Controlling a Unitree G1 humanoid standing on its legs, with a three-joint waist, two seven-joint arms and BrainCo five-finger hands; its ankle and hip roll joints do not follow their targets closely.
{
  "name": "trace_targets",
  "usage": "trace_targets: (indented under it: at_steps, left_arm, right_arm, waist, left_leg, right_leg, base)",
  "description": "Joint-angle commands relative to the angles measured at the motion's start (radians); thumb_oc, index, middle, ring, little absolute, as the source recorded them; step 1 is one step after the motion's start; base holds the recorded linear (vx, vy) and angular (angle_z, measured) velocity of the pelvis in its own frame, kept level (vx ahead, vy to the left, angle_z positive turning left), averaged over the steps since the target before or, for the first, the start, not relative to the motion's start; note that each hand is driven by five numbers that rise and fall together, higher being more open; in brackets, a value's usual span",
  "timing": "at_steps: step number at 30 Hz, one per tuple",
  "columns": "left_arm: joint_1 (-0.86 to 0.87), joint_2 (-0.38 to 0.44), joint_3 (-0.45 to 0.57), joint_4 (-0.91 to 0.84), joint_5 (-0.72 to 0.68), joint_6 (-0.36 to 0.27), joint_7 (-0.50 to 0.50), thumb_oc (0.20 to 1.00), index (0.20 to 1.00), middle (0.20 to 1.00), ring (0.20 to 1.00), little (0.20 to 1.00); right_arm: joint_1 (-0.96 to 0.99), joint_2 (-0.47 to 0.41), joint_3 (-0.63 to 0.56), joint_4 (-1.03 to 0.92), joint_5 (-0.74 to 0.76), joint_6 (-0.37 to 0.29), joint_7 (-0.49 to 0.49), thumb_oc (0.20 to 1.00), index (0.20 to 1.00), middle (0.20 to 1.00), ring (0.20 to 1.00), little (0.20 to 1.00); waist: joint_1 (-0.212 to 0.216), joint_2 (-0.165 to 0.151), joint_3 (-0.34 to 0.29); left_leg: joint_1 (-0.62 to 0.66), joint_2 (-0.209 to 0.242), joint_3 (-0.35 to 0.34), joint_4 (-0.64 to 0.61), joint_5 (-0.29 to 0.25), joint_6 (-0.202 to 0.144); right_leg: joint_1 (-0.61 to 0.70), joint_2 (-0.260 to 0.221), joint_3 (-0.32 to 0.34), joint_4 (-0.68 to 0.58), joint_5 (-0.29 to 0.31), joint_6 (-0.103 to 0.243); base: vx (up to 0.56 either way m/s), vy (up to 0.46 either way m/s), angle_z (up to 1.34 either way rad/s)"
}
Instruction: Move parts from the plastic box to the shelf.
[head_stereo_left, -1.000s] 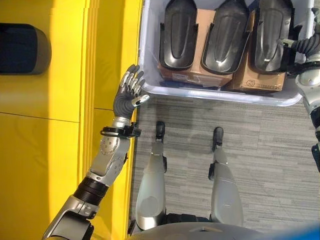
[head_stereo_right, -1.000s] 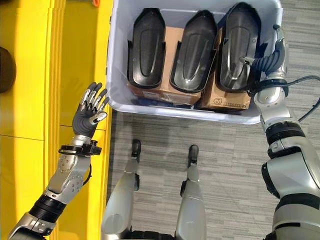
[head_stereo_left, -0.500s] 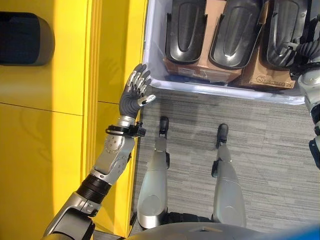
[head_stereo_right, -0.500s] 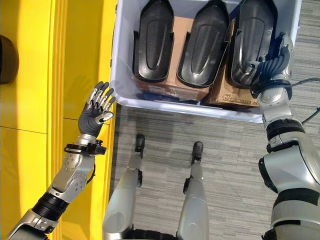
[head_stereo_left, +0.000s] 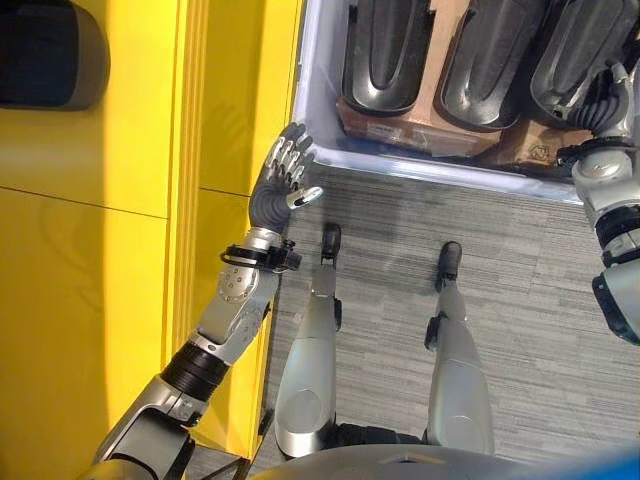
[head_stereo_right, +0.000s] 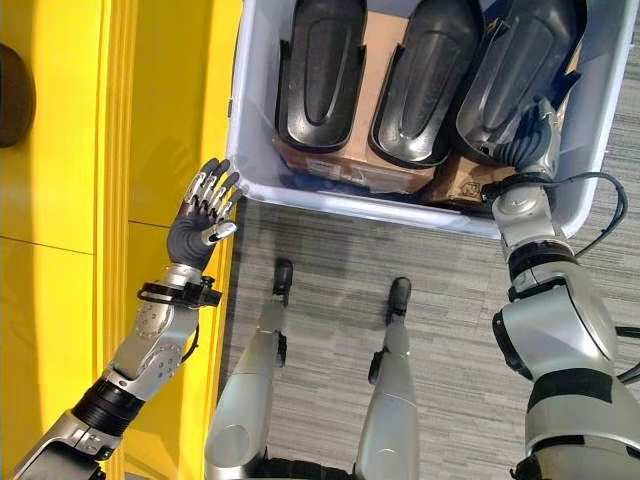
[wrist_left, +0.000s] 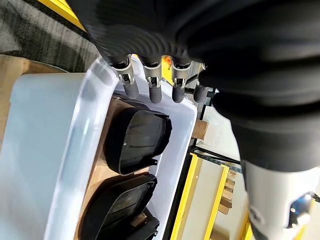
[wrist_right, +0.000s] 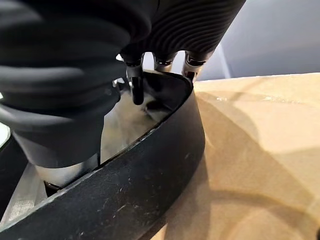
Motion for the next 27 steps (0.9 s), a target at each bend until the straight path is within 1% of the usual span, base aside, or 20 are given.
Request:
trace_targets:
  at_steps: [1,7,14,17,19,20,22,27]
  left_arm:
    - [-0.029,-0.001,-0.006,-0.053,0.000,-0.072,0.001,1.000,1.000,1.000,1.000,1.000]
    - [-0.032,-0.008,0.000,-0.049,0.000,-0.073,0.010,1.000,1.000,1.000,1.000,1.000]
    - [-0.018,-0.003,0.017,-0.053,-0.007,-0.070,0.016,1.000,1.000,1.000,1.000,1.000]
    - [-0.011,-0.006,0.027,-0.058,-0.008,-0.068,0.014,1.000,1.000,1.000,1.000,1.000]
    - [-0.011,-0.006,0.027,-0.058,-0.008,-0.068,0.014,1.000,1.000,1.000,1.000,1.000]
    - [0.003,-0.004,0.044,-0.072,-0.002,-0.064,0.017,1.000,1.000,1.000,1.000,1.000]
    - [0.023,0.003,0.059,-0.074,0.002,-0.063,0.018,1.000,1.000,1.000,1.000,1.000]
    - [0.051,0.017,0.088,-0.083,0.000,-0.062,0.017,1.000,1.000,1.000,1.000,1.000]
  right_arm:
    - [-0.072,-0.006,0.086,-0.041,0.024,-0.026,0.020,1.000,1.000,1.000,1.000,1.000]
    - [-0.073,0.012,0.090,-0.092,0.037,-0.041,0.016,1.000,1.000,1.000,1.000,1.000]
    - [-0.037,-0.008,0.064,-0.145,0.056,-0.057,-0.003,1.000,1.000,1.000,1.000,1.000]
    - [0.010,-0.023,0.042,-0.214,0.060,-0.068,-0.014,1.000,1.000,1.000,1.000,1.000]
    - [0.010,-0.023,0.041,-0.214,0.060,-0.068,-0.014,1.000,1.000,1.000,1.000,1.000]
    - [0.054,-0.046,0.021,-0.306,0.041,-0.073,-0.026,1.000,1.000,1.000,1.000,1.000]
    - [0.098,-0.065,-0.015,-0.399,0.035,-0.080,-0.039,1.000,1.000,1.000,1.000,1.000]
    - [0.178,-0.095,-0.074,-0.537,0.005,-0.090,-0.055,1.000,1.000,1.000,1.000,1.000]
  waist:
    - [0.024,0.020,-0.003]
    - [0.019,0.009,-0.003]
    - [-0.002,-0.019,-0.003]
    - [-0.014,-0.035,-0.003]
    - [-0.013,-0.036,-0.003]
    - [-0.031,-0.053,-0.003]
    - [-0.045,-0.066,-0.003]
    - [-0.065,-0.089,-0.003]
  left_leg:
    - [-0.019,0.003,-0.006,0.055,-0.095,0.037]
    - [-0.022,0.003,-0.008,0.059,-0.098,0.039]
    - [-0.010,0.004,-0.005,0.057,-0.097,0.039]
    - [0.007,0.010,-0.002,0.052,-0.099,0.039]
    - [0.007,0.010,-0.002,0.052,-0.099,0.039]
    - [0.018,0.014,0.002,0.051,-0.102,0.039]
    - [0.028,0.018,0.004,0.051,-0.105,0.039]
    - [0.048,0.025,0.011,0.050,-0.109,0.038]
  right_leg:
    - [0.003,-0.024,0.004,0.147,-0.139,-0.020]
    - [0.003,-0.024,0.001,0.146,-0.139,-0.022]
    - [0.017,-0.021,0.002,0.132,-0.128,-0.020]
    - [0.031,-0.020,0.003,0.126,-0.124,-0.019]
    - [0.032,-0.020,0.003,0.126,-0.124,-0.019]
    - [0.045,-0.018,0.004,0.120,-0.121,-0.018]
    - [0.053,-0.016,0.006,0.118,-0.119,-0.017]
    - [0.074,-0.014,0.007,0.112,-0.115,-0.016]
  base:
    - [0.01,0.008,0.06]
    - [0.00,0.002,0.01]
    - [0.00,0.000,0.00]
    - [0.00,0.000,0.00]
    - [0.00,0.000,0.00]
    - [0.00,0.000,0.00]
    - [0.00,0.009,0.03]
    - [0.00,0.001,0.02]
